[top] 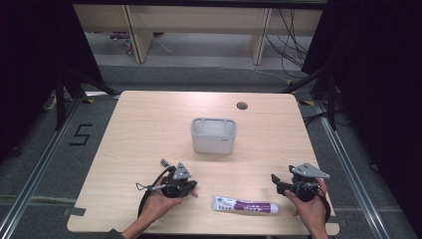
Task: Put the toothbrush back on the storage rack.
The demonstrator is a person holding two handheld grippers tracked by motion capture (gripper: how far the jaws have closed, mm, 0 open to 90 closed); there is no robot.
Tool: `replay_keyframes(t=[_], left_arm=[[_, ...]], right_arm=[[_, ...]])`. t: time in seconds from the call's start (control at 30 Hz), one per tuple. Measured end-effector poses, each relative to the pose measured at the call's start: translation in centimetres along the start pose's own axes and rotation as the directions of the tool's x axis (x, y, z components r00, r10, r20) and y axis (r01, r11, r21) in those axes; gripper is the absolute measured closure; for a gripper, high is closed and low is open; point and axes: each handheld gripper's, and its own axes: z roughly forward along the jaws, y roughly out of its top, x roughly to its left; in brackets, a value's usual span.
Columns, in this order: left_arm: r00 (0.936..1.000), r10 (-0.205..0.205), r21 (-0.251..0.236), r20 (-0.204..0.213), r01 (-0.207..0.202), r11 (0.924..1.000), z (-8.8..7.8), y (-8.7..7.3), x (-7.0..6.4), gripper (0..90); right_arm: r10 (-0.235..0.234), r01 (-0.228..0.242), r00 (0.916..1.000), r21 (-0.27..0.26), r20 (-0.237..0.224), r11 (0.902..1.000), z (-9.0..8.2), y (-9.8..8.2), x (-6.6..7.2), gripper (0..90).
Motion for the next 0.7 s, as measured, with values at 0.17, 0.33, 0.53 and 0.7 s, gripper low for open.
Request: replay_keyframes(t=[0.17,0.33,0.53,0.7], left_arm=[[0.9999,-0.004,0.004,0.012,0.004,1.0000,-0.2,-0.3,-0.1,89.4],[0.9996,0.005,0.010,0.028,-0.006,0.9999,-0.8,-0.8,-0.4,89.3],[0.9982,0.014,0.019,0.058,-0.015,0.9997,-2.0,-1.8,-0.8,89.3],[0.9981,0.015,0.034,0.059,-0.017,0.9993,-2.8,-2.6,-0.6,89.2]], right_arm=[[-0.002,0.002,1.0000,0.011,-0.004,0.9999,0.0,0.0,0.0,25.7],[0.004,-0.003,1.0000,0.010,-0.007,0.9999,0.0,0.0,0.0,25.8],[0.005,-0.005,1.0000,0.010,-0.005,0.9999,0.0,-0.1,0.0,25.7],[0.007,-0.007,1.0000,0.014,-0.006,0.9999,0.1,-0.1,0.0,25.7]])
